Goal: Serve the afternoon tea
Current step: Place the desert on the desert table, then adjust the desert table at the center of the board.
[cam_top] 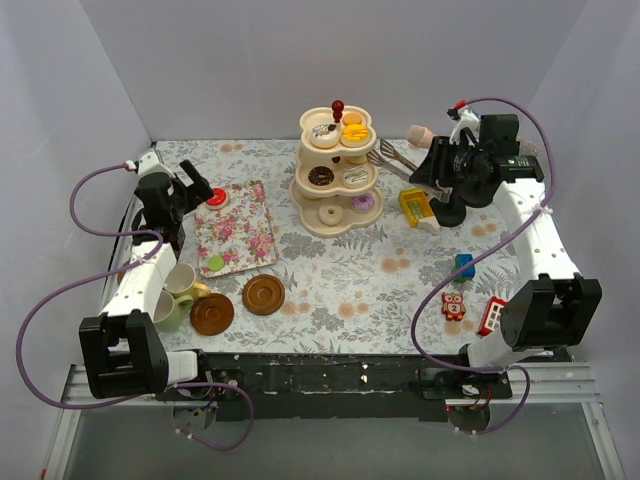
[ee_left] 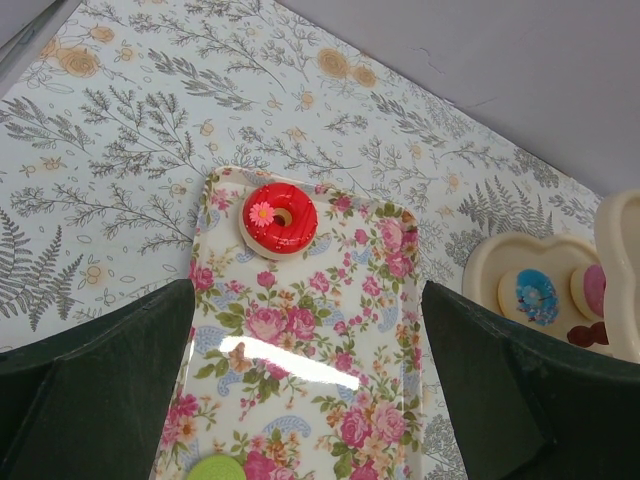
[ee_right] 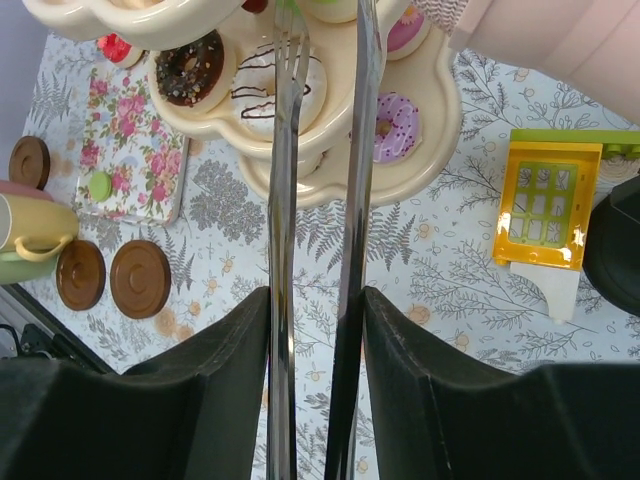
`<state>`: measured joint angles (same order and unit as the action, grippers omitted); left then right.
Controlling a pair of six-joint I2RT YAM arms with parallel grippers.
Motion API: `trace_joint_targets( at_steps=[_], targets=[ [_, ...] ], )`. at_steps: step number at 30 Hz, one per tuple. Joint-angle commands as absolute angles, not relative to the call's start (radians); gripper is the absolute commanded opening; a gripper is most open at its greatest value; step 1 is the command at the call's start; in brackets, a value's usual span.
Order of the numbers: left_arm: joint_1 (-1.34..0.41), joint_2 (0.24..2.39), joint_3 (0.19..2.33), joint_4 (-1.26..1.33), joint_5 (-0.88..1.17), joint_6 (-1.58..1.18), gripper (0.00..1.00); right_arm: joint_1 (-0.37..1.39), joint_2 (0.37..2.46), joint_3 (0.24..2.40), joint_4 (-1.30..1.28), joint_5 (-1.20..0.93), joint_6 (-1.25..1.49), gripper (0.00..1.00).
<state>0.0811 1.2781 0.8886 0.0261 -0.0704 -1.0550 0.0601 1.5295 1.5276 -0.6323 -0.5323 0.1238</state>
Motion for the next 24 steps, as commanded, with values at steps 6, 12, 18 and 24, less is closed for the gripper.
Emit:
trace_joint_targets(
  at_steps=[6,12,18,24],
  targets=[
    [0.080,1.229,0.876,0.028,-0.061,-1.052,0.98,0.055,1.373,1.434,-0.641,-0.517,0.133,0.46],
    [0.081,1.232,0.874,0.029,-0.058,-1.051,0.98,0.060,1.267,1.344,-0.686,-0.544,0.133,0.45],
    [0.080,1.233,0.874,0.029,-0.061,-1.048,0.98,0.089,1.172,1.328,-0.765,-0.560,0.132,0.45],
    [0.081,1.239,0.874,0.031,-0.057,-1.054,0.98,0.282,1.114,1.279,-0.741,-0.487,0.198,0.44]
  ],
)
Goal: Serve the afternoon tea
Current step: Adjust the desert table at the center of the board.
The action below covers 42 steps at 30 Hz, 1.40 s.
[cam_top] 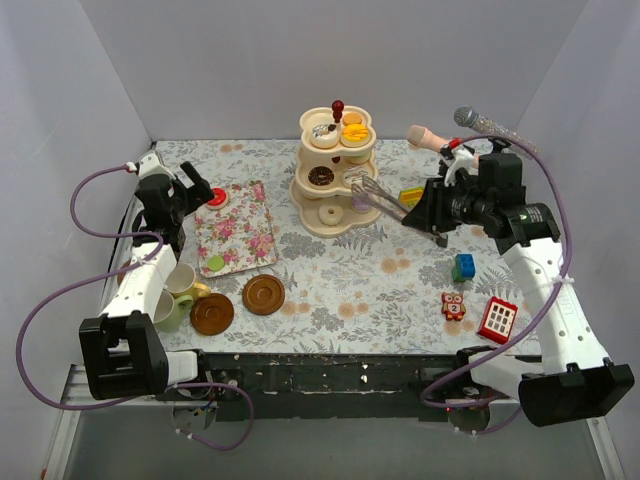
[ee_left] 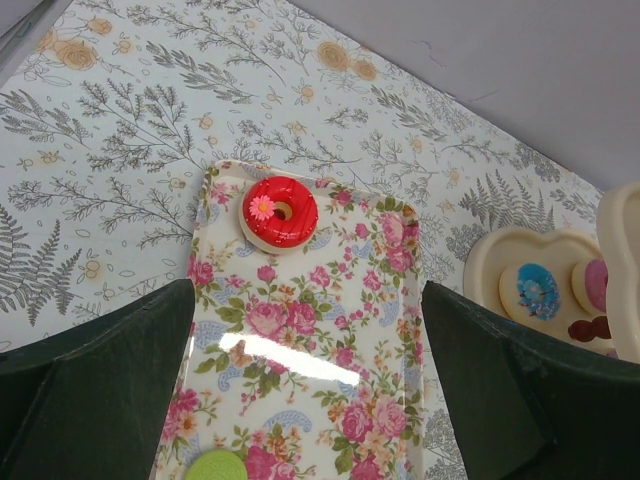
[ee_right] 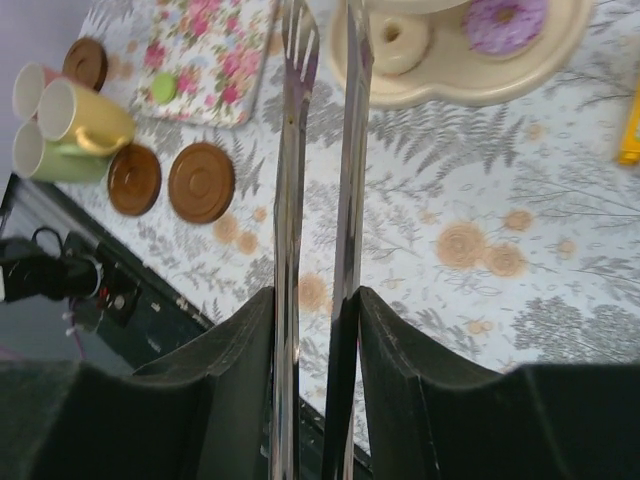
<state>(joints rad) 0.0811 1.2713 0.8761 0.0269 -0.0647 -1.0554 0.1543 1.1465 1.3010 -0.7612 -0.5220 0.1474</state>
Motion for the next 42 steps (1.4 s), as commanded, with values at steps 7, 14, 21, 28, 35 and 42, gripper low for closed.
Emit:
trace_joint_targets(
  at_steps=[7,14,21,28,35,42],
  targets=[
    [0.080,1.241,0.870,0.035,-0.041,-1.063,0.98,0.569,1.144,1.272,-0.565,-0.378,0.305,0.44],
    [0.072,1.243,0.867,0.049,-0.002,-1.057,0.98,0.723,1.221,1.304,-0.526,-0.207,0.314,0.42],
    [-0.113,1.325,0.900,0.064,0.205,-1.023,0.97,0.669,1.226,1.316,-0.509,-0.167,0.295,0.42],
    [-0.204,1.485,1.003,0.113,0.300,-1.235,0.93,0.522,1.145,1.267,-0.528,-0.175,0.264,0.42],
    [-0.204,1.666,1.101,0.205,0.301,-1.399,0.84,0.480,1.068,1.220,-0.555,-0.181,0.259,0.42],
    [-0.201,1.857,1.284,0.248,0.344,-1.442,0.83,0.479,1.020,1.198,-0.548,-0.179,0.268,0.42]
  ],
)
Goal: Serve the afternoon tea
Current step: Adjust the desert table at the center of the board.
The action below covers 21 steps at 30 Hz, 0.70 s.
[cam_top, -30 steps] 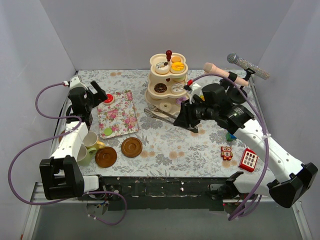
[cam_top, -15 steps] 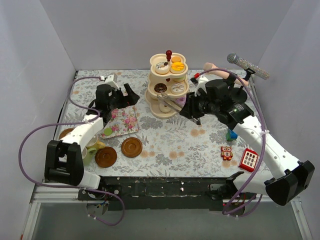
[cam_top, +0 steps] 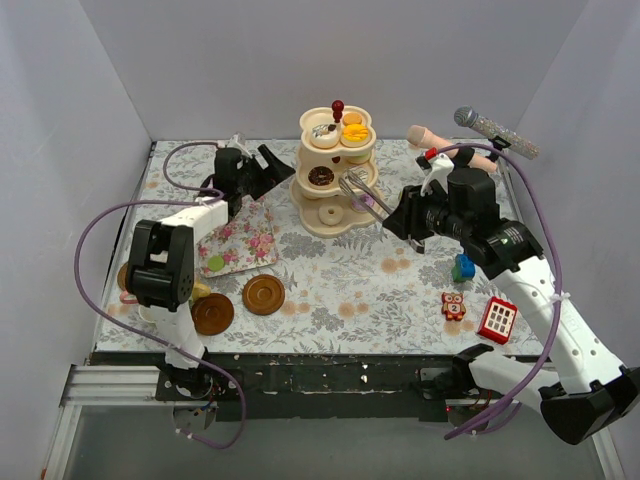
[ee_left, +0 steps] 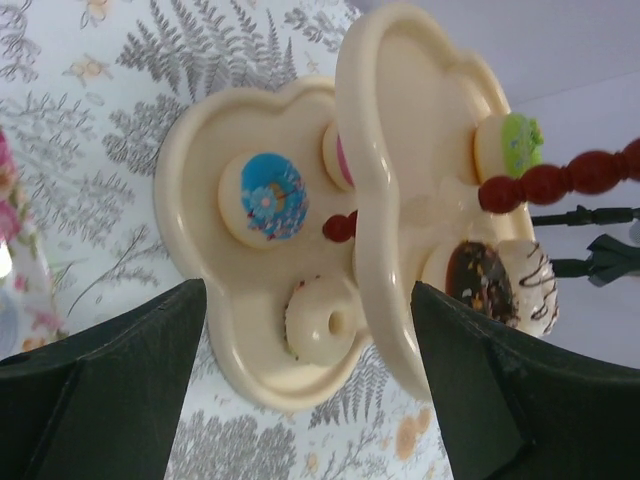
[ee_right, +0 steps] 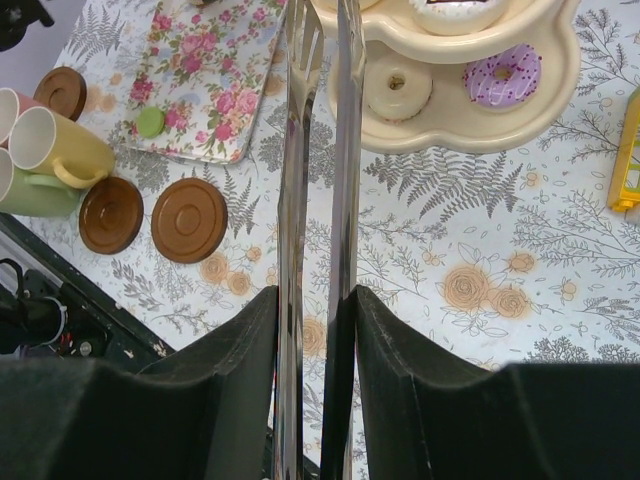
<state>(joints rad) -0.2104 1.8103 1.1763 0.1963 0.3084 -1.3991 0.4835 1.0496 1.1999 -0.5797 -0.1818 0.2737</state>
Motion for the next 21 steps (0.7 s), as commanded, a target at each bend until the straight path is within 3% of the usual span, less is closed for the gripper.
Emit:
trace_joint_targets(
  at_steps=[1,12,21],
  targets=[
    [-0.199,1.883,1.319,0.256,0.356,-1.442,0.83,0.479,1.019,1.198,-0.546,-0.179,0.270,0.42],
    [-0.195,2.135,1.594,0.210,0.476,-1.431,0.83,0.474,1.014,1.189,-0.548,-0.173,0.272,0.42],
    [-0.192,2.266,1.769,0.182,0.526,-1.457,0.75,0.468,1.008,1.169,-0.535,-0.189,0.284,0.42]
  ],
)
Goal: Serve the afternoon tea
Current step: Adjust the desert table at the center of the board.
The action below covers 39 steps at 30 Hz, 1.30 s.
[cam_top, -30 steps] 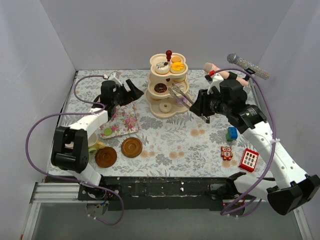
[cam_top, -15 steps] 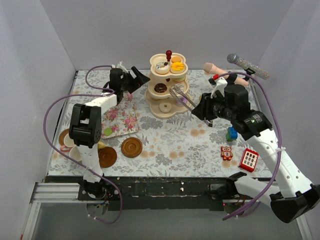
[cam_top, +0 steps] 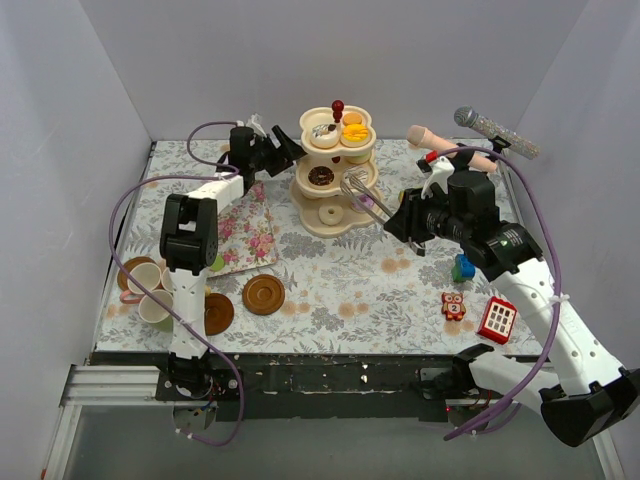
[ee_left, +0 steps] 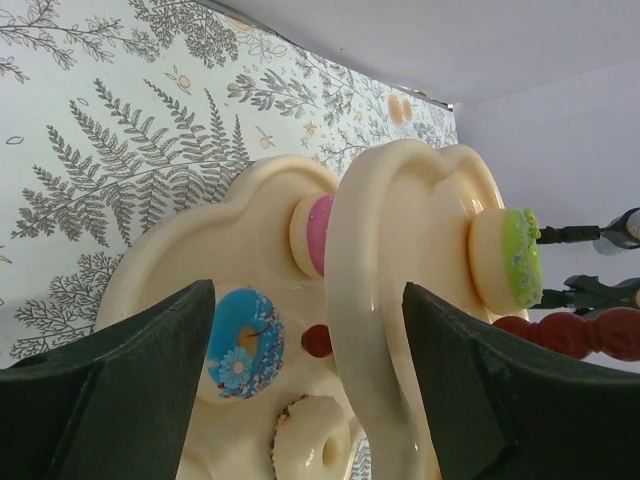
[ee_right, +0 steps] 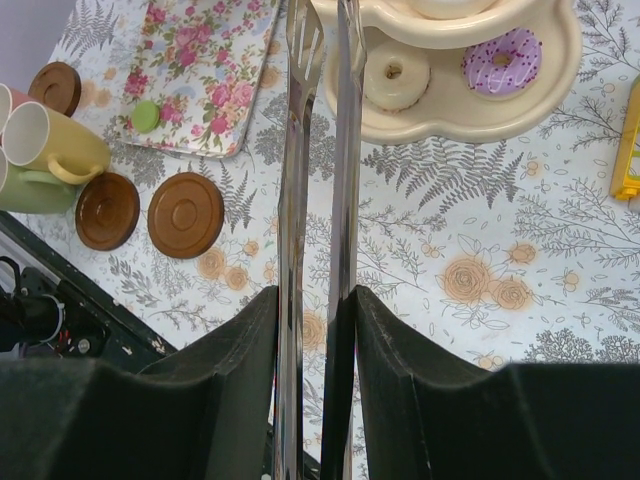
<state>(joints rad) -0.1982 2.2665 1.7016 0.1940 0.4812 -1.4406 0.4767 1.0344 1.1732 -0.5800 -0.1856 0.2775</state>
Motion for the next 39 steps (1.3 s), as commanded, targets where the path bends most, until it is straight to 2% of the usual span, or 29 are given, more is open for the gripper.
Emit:
trace_joint_targets(
  at_steps=[1,6,14,22,30,32,39],
  targets=[
    [-0.192,2.272,1.776,0.190,0.534,-1.463,0.74,0.468,1.006,1.167,-0.537,-0.190,0.282,0.42],
    [-0.192,2.312,1.827,0.206,0.564,-1.502,0.68,0.468,1.005,1.164,-0.535,-0.186,0.282,0.42],
    [-0.192,2.315,1.826,0.233,0.572,-1.542,0.45,0.466,1.000,1.158,-0.538,-0.178,0.282,0.41],
    [-0.195,2.234,1.684,0.301,0.526,-1.545,0.20,0.466,0.997,1.152,-0.541,-0.176,0.279,0.42],
    [-0.221,2.106,1.508,0.377,0.414,-1.528,0.06,0.466,0.982,1.144,-0.545,-0.178,0.282,0.41],
    [-0.235,2.074,1.465,0.382,0.371,-1.532,0.00,0.468,0.977,1.141,-0.545,-0.175,0.282,0.41],
    [-0.308,1.950,1.316,0.405,0.155,-1.575,0.00,0.466,0.959,1.134,-0.545,-0.173,0.284,0.41]
  ],
)
